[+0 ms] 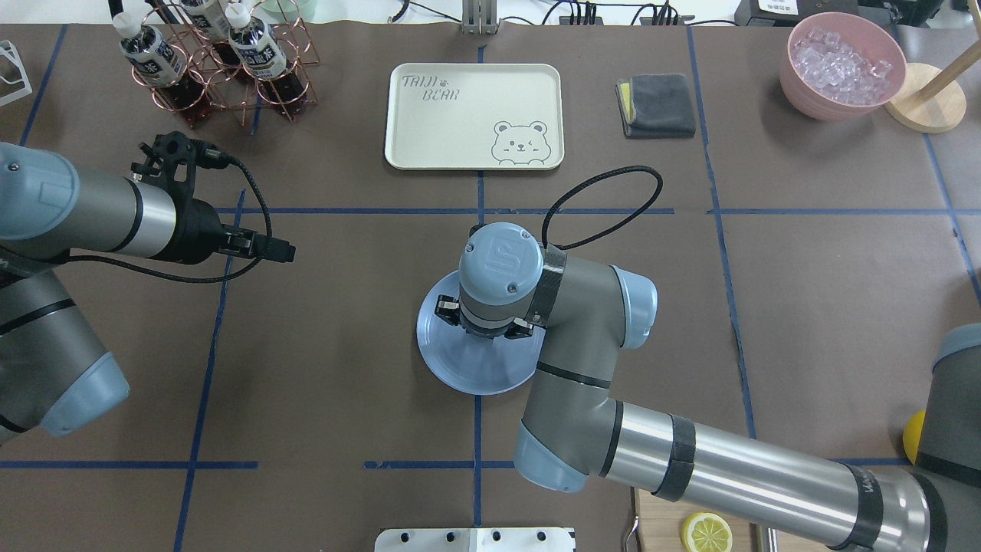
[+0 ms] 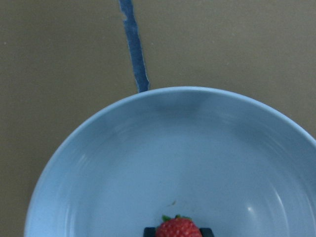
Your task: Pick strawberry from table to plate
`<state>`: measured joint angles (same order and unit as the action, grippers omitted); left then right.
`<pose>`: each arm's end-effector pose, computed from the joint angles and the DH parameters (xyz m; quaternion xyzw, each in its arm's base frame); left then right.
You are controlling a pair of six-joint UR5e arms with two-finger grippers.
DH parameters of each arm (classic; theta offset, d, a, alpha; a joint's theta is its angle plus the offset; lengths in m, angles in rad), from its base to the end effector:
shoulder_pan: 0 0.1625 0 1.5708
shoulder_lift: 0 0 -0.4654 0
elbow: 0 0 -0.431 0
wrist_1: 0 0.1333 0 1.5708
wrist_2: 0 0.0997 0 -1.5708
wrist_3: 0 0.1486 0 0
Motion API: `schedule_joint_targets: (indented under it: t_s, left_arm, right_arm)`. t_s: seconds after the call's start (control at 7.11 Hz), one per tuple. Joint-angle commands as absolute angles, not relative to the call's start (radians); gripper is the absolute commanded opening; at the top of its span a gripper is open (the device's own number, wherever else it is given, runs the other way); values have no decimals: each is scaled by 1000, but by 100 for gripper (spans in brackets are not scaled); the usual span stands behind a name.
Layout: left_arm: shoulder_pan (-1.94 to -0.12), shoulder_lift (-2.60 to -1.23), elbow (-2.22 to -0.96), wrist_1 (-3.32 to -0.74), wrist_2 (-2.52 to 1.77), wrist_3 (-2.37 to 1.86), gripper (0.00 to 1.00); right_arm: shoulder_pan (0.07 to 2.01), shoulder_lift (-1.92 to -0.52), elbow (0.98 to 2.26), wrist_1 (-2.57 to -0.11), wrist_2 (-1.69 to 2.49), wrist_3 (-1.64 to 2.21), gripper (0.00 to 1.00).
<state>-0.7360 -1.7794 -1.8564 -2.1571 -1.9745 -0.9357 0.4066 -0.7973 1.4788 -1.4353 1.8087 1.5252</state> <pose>0.4265 -0.4874 0.3898 0.1859 0.4989 0.0606 0.8443 -0.7266 -0.4199 0.2501 -0.0177 -0.4088 0.1172 0.9049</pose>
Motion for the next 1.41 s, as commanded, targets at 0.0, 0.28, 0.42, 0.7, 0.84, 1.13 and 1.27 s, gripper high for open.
schedule_joint_targets:
  t_s: [0.0, 0.28, 0.42, 0.7, 0.84, 1.13, 1.27]
  left_arm:
    - [-735, -1779, -1855, -2157, -1974, -936, 100]
    - [-736, -1776, -1853, -2157, -1974, -936, 100]
    - [-736, -1775, -1855, -2157, -1974, -934, 100]
    - [-741, -1743, -1862, -2157, -1982, -928, 100]
    - [-761, -1726, -1867, -2158, -1985, -914, 100]
    - [-837, -1613, -1867, -2164, -1991, -698, 100]
    - [-912, -1568, -1867, -2164, -1993, -566, 100]
  right_arm:
    - [405, -792, 1476, -1445, 1807, 1526, 100]
    - [411, -793, 1492, -1465, 1810, 1525, 100]
    - [434, -798, 1543, -1507, 1821, 1523, 100]
    - [512, -906, 1795, -1655, 1880, 1464, 100]
    - [559, -1024, 1918, -1652, 1926, 1384, 100]
    - [680, -1234, 2002, -1641, 1974, 1126, 100]
    - [778, -1300, 2003, -1641, 2026, 1003, 100]
